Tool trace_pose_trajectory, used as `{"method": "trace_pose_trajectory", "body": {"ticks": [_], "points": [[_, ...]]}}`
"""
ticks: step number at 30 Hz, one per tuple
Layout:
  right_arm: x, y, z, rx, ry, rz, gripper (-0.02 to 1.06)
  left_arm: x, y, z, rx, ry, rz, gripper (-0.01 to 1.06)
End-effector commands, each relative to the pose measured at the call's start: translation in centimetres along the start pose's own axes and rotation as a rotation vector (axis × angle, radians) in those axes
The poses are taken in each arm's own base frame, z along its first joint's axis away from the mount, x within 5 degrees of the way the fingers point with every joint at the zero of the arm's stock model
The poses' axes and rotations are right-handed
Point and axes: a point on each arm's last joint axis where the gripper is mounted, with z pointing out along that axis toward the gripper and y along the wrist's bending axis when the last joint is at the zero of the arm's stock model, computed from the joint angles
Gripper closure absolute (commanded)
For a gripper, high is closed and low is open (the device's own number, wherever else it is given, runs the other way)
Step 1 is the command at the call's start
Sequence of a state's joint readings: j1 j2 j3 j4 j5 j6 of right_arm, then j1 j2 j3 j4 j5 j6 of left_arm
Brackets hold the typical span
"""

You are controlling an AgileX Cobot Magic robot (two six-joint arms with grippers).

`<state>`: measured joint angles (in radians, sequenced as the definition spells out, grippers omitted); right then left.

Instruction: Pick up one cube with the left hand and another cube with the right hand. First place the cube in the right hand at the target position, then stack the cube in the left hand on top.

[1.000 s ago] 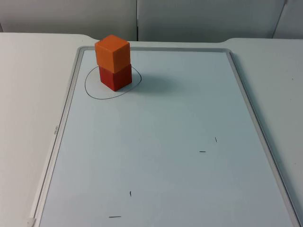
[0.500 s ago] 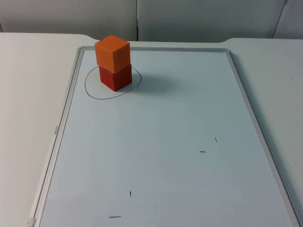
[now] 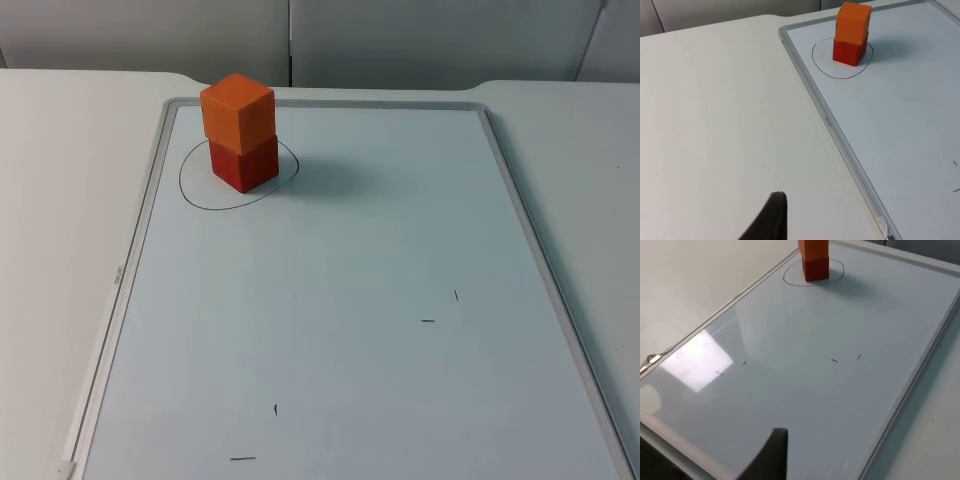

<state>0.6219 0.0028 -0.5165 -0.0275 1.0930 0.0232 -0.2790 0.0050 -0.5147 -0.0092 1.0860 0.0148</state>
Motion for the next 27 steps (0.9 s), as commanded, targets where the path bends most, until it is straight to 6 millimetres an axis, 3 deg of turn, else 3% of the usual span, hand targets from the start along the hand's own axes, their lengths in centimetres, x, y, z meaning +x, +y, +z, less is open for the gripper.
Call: {"method": "trace_pose_trajectory", "body": {"ticks": [1,15,27], "points": [[0.06,0.0,0.16,-0.001,-0.008,-0.002,0.0,0.05,-0.08,0.04,0.016,-0.009,-0.004,0.0],[0.06,0.03,0.15,0.048,-0.007,0.024,0.0,0.05,-0.08,0.04,0.016,-0.009,-0.004,0.0],[0.08,0.33,0.12,0.421,-0.006,0.222,0.0,0.05,-0.08,0.04,0.016,-0.009,-0.004,0.0]]}}
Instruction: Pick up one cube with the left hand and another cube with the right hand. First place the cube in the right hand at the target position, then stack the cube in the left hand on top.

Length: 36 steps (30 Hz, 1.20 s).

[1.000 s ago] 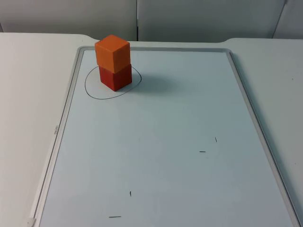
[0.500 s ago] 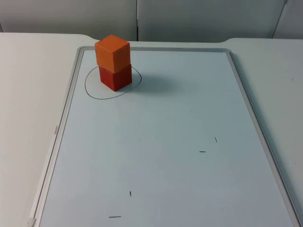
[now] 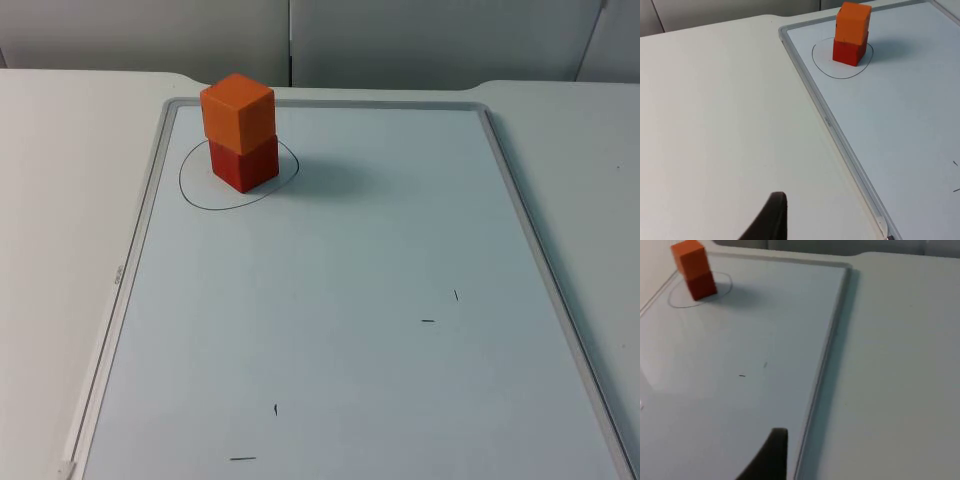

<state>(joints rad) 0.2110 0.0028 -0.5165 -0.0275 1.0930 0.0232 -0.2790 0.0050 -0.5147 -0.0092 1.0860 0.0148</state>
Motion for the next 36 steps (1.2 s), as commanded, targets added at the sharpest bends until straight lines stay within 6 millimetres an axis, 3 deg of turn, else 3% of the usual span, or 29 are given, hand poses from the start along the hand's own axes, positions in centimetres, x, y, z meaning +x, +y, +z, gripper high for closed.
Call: {"method": "trace_pose_trajectory", "body": {"ticks": [1,11,36], "points": [[0.06,0.04,0.14,0.058,-0.007,0.03,0.0,0.05,-0.08,0.04,0.016,-0.009,-0.004,0.0],[0.07,0.13,0.13,0.17,-0.007,0.089,0.0,0.05,-0.08,0.04,0.016,-0.009,-0.004,0.0],[0.07,0.2,0.13,0.205,-0.007,0.113,0.0,0.05,-0.08,0.04,0.016,-0.009,-0.004,0.0]]}}
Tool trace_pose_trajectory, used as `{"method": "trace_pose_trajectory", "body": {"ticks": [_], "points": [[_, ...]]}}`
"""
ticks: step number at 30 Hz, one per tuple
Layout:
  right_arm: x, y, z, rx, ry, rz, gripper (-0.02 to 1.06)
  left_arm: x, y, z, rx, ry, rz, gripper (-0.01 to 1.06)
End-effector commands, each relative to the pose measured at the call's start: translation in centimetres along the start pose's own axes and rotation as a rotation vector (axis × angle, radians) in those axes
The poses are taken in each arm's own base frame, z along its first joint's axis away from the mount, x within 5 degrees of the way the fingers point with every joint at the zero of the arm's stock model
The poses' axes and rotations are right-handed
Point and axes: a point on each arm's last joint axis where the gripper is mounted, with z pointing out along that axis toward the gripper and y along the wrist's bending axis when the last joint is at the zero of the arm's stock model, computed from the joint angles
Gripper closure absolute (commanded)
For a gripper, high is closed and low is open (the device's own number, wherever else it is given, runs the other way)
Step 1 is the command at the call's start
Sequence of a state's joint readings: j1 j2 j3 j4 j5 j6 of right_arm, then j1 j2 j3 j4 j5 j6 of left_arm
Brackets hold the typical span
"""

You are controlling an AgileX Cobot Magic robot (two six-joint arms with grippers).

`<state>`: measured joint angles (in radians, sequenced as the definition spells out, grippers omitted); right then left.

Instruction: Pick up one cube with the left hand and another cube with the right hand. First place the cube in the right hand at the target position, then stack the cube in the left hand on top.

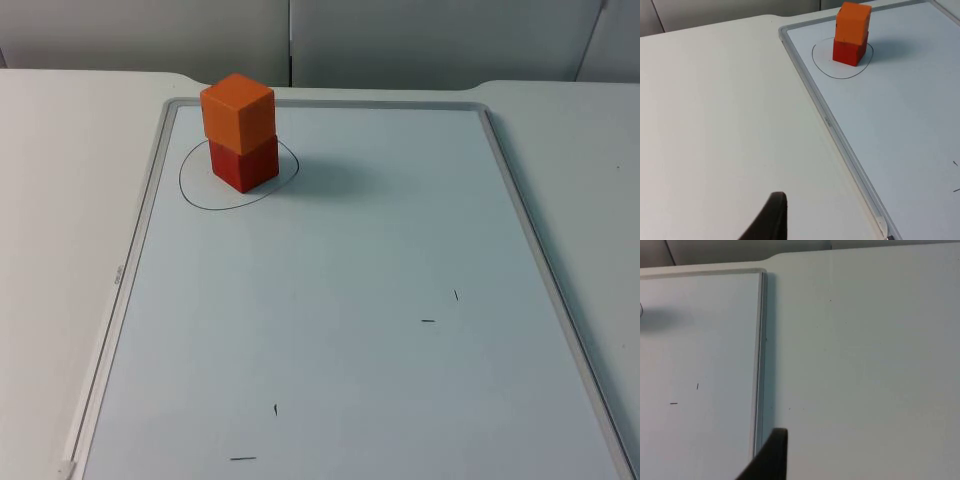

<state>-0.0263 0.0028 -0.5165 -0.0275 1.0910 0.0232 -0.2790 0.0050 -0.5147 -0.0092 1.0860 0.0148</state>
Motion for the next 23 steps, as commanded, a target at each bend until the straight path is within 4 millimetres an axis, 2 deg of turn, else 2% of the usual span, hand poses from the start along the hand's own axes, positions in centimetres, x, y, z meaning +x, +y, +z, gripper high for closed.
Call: {"method": "trace_pose_trajectory", "body": {"ticks": [1,9,23], "points": [[0.08,0.04,0.16,-0.005,-0.006,0.002,0.0,0.05,-0.08,0.04,0.016,-0.009,-0.004,0.0],[0.08,0.04,0.16,-0.005,-0.006,0.002,0.0,0.05,-0.08,0.04,0.001,-0.009,-0.011,0.0],[0.08,0.04,0.16,-0.005,-0.006,0.002,0.0,0.01,-0.28,0.11,-0.27,-0.009,-0.154,0.0]]}}
